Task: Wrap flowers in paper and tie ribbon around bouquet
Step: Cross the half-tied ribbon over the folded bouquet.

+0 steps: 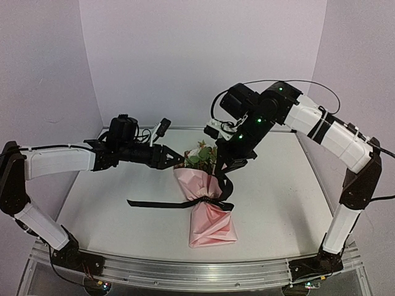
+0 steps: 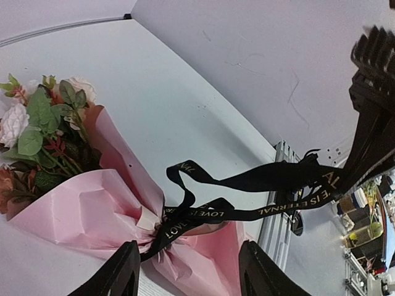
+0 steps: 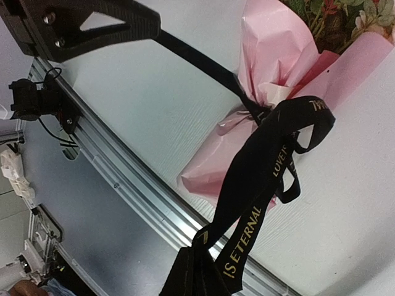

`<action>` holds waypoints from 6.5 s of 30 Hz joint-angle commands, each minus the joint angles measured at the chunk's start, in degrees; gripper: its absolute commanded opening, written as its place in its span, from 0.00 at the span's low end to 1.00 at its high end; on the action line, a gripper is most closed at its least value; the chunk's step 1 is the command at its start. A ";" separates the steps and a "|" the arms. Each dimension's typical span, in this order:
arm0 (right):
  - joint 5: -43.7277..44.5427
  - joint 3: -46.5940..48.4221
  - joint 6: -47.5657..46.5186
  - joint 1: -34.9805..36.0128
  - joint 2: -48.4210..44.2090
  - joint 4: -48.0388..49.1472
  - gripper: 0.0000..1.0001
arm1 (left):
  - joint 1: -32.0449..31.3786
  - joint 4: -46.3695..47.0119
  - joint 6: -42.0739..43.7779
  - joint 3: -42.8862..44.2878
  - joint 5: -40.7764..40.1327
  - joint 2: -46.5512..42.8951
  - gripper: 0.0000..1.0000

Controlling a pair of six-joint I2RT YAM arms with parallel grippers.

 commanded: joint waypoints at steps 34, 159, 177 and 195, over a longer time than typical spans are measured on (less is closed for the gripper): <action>-10.69 -4.35 5.37 0.50 -1.25 6.31 0.00 | -13.84 37.38 21.97 -2.07 -1.80 13.16 0.63; 10.51 -70.44 21.07 -3.42 -21.96 69.33 0.46 | -20.60 11.08 31.42 -11.22 -23.99 1.76 0.00; 9.00 -72.57 25.52 -5.12 -19.29 78.86 0.39 | -20.60 10.88 31.19 -11.31 -24.88 0.95 0.00; 10.25 -70.30 26.42 -5.13 -20.49 71.75 0.00 | -20.60 11.68 30.17 -11.16 -24.68 -0.28 0.00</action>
